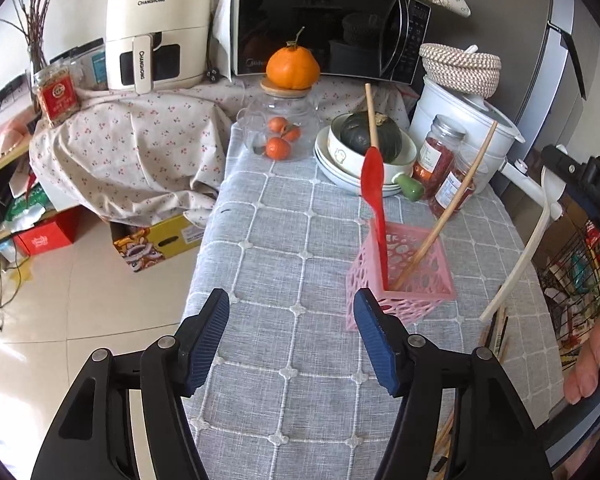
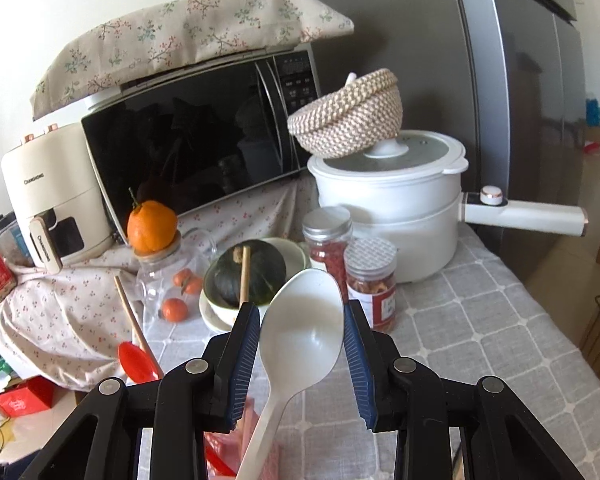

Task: Organize utensils
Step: 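Drop the red spoon into the pink basket with the left tool while the right tool carries the white spoon, then lower the white spoon into the pink basket and open the right tool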

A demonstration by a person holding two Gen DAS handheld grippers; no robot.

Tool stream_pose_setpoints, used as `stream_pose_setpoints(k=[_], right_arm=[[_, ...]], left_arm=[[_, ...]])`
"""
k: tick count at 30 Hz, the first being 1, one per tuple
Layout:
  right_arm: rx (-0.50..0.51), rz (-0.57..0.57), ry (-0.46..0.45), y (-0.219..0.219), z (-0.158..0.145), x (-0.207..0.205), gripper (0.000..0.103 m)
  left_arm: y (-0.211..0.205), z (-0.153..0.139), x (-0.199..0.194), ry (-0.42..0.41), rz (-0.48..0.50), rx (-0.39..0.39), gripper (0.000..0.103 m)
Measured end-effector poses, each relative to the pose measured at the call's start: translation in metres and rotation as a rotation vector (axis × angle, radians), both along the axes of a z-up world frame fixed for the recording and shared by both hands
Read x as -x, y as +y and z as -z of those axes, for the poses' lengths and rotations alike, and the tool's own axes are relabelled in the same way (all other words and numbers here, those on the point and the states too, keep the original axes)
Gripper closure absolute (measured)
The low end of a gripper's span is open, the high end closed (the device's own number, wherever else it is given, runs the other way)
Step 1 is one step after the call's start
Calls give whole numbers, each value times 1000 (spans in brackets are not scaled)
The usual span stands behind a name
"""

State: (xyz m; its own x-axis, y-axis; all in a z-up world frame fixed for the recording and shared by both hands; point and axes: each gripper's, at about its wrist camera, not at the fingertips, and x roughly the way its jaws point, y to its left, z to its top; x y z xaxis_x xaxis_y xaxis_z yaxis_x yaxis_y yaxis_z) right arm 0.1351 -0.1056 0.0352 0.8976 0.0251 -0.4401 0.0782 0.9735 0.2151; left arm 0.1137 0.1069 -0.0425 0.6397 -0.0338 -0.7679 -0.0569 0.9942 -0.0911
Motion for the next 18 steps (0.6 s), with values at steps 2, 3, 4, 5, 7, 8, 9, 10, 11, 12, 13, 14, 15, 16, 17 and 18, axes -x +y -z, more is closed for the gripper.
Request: stream_pose_setpoints(k=[2,3,4,5,7,8,9,10,11,12,13,14,15,16,17,18], right_arm=[[21,25,-39,10,-4,-2,65],[34,39,-62,15,-6,-4,65],[50,51,-84,21,-7,-5,65],[74,63,-105,27,-8,-6,65],[135,91,-141,40,-5,-10,65],[166,107,-154,45,-3,-12,65],[186,119,-162,49,0,-14,65],[199,128,-163,52,4,-16,65],[210,136,-160,55,7,-18,65],[219,141,-158,57,10,-20,65],[227,144,-154,59,13,-21,65],[234,149,-151,60,15,-23,65],[240,151,-148,62,17,-23,65],[245,152,-147,63,19,-24,65],[256,155,-148,65,20,-24,65],[271,158,-151,67,21,-24,64]], left_arm=[[5,3,-3,16,5,-1,34],[6,5,-3,23,7,0,34],[8,6,-4,30,4,0,33],[10,8,-5,37,3,4,33],[12,11,-7,49,4,11,33],[14,13,-8,54,2,13,33],[15,15,-8,56,-2,17,33],[16,16,-9,59,-9,23,33],[17,18,-10,64,-16,31,33],[18,20,-11,72,-18,39,33],[18,21,-12,79,-18,47,33],[18,22,-13,83,-18,52,33],[18,23,-14,84,-17,52,33],[17,23,-14,82,-16,50,33],[17,23,-14,81,-15,49,33],[17,23,-14,80,-15,49,33]])
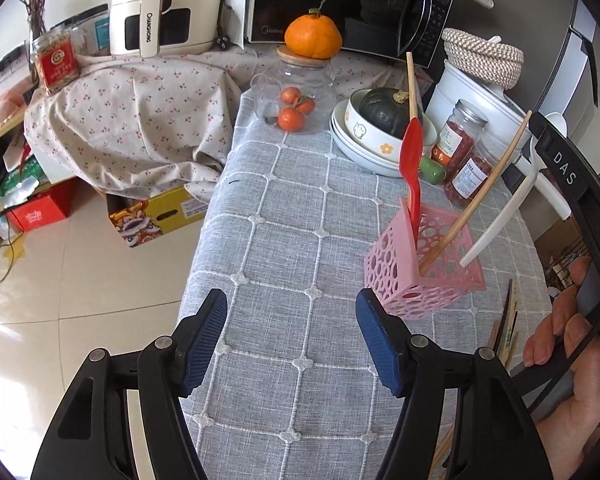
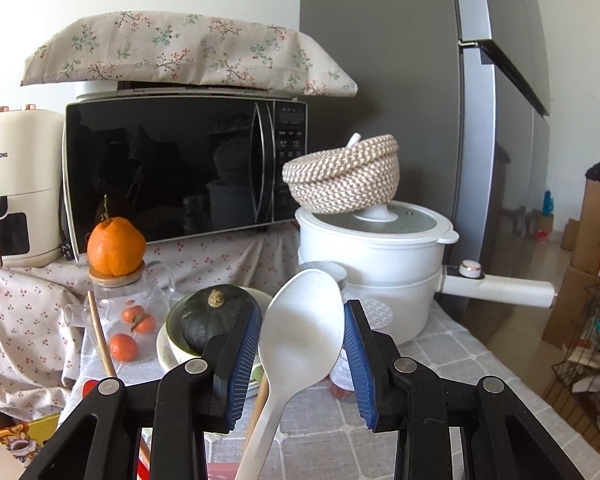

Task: Organize utensils
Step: 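Lower the white spoon into the pink basket and open the right tool, then move the left tool to the chopstick pile and close on chopsticks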

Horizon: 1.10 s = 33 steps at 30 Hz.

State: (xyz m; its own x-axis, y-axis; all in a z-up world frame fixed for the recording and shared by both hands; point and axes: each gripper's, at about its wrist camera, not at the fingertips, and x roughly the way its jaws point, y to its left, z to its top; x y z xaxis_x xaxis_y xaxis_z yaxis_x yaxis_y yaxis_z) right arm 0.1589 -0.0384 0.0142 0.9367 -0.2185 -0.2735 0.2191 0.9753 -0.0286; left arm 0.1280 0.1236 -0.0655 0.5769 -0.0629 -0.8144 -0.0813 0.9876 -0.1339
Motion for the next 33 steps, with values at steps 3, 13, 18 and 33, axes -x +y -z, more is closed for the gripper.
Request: stream_pose_setpoints(k=[3,13,18,33], right_arm=[[26,-6,5,5,4,1,64],[-70,-93,63,-12,-2,16,44],[-75,-122,114,-36,-12,30,35],[-191,-95,383,-157,9,70,21]], left_arm=[[-1,0,0,-3,-1,-3,33],[-22,-3,7,-14,51,-26,29],[-36,-3,11,-23,82,-61,27],[-98,12,25,55,221,-91,23]])
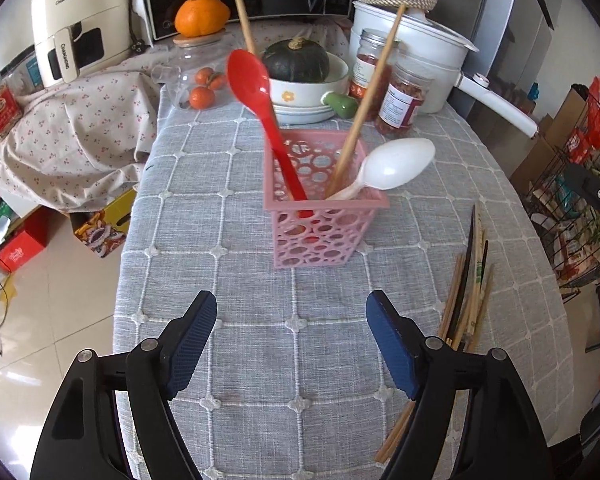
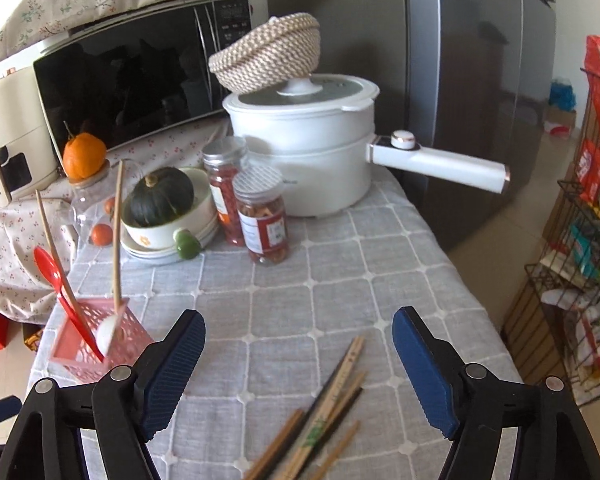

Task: Organize utensils
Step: 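Move the left tool to the chopstick pile and close on chopsticks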

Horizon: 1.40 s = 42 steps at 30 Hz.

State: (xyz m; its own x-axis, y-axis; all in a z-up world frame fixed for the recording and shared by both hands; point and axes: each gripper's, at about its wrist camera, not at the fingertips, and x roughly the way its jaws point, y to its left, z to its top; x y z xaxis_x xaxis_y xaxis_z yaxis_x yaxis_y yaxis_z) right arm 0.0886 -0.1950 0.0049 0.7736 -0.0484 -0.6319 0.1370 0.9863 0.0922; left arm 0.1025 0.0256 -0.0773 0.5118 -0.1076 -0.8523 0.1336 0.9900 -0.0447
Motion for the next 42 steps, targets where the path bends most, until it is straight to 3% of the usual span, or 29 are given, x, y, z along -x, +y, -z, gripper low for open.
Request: stream_pose_setpoints(k=[3,10,13,15,17,20,23,33,42], right_arm=[[-28,6,65,-17,14,4,20],[-79,-25,329,-42,53,2,19],[-96,-33,381,-52,61,3,19],[-115,-30,395,-60,64,4,19],[-114,-21,404,-66,66,3,19],[-94,-19,416,-72,70,0,19],[-78,-23,427,-75,73,-2,19],[-46,-46,420,-84,71,-7,19],[-148,-15,434,-96,72,-7,19]], left_arm=[[-19,1,4,11,50,-14,23],[-66,15,3,116,190,-15,23],[-90,26,-2,162,248,-42,24],[-101,34,-6,183,267,-37,30],[-113,42,-13,222,283,-1,53],[-127,55,-23,280,307,39,78],[-138,63,-30,291,326,25,89],[-160,74,-43,308,357,-20,90],[-182,75,-52,346,359,-80,90]])
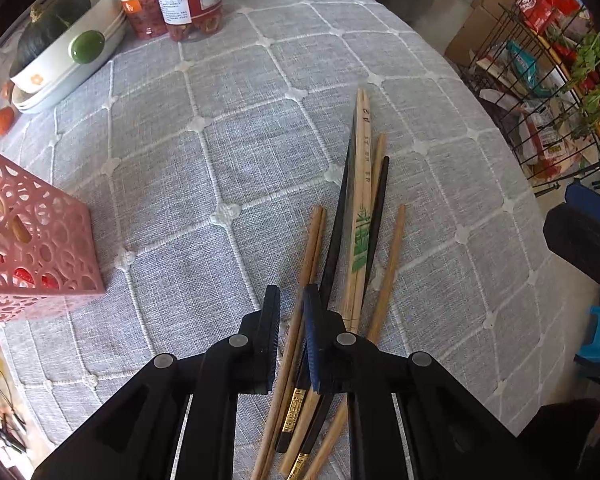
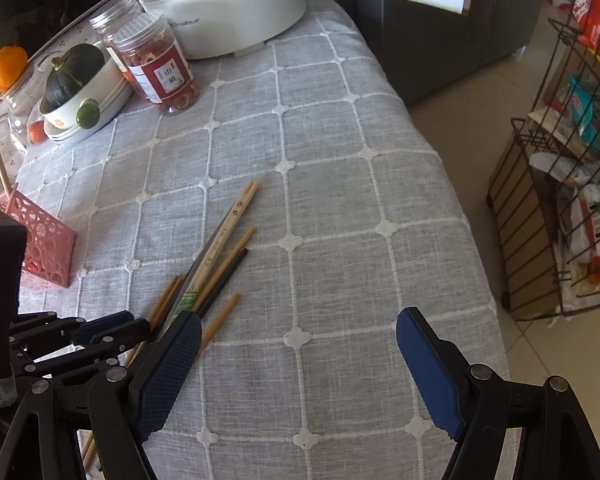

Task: Organize utensils
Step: 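Move the left tool to the chopstick pile and close on chopsticks, then lift the wooden chopsticks with the left tool while the right tool grasps one chopstick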

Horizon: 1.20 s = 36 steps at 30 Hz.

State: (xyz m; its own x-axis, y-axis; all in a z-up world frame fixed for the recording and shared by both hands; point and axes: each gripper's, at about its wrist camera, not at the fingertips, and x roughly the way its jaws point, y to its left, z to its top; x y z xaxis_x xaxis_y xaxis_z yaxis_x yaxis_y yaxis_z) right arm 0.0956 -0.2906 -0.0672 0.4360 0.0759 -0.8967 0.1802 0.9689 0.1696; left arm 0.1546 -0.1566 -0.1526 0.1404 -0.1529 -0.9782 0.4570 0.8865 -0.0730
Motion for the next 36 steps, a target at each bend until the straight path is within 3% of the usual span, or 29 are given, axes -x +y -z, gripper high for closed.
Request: stream_pose_setpoints(k=[4,10,16,20,29,36], right_arm=[[-23,6,5,-2,1,3,19],[-31,17,9,-4,1,3,19],[-27,13,21,-1,5,0,19],[-35,25,24,-3,4,-1,19],[-53,29,61,5,17,-14,19],[-32,-7,168,33,47,-27,20]], left_arm=[[-4,6,2,-5,25,-30,90],[-3,6,-4,-23,-23,-25,90],[5,6,-9,-32,-55,18,93],[29,-10,0,-97,-80,31,94],[95,-70,43,-233,-102,145,94],[127,-73,59,-218,-138,202,94]])
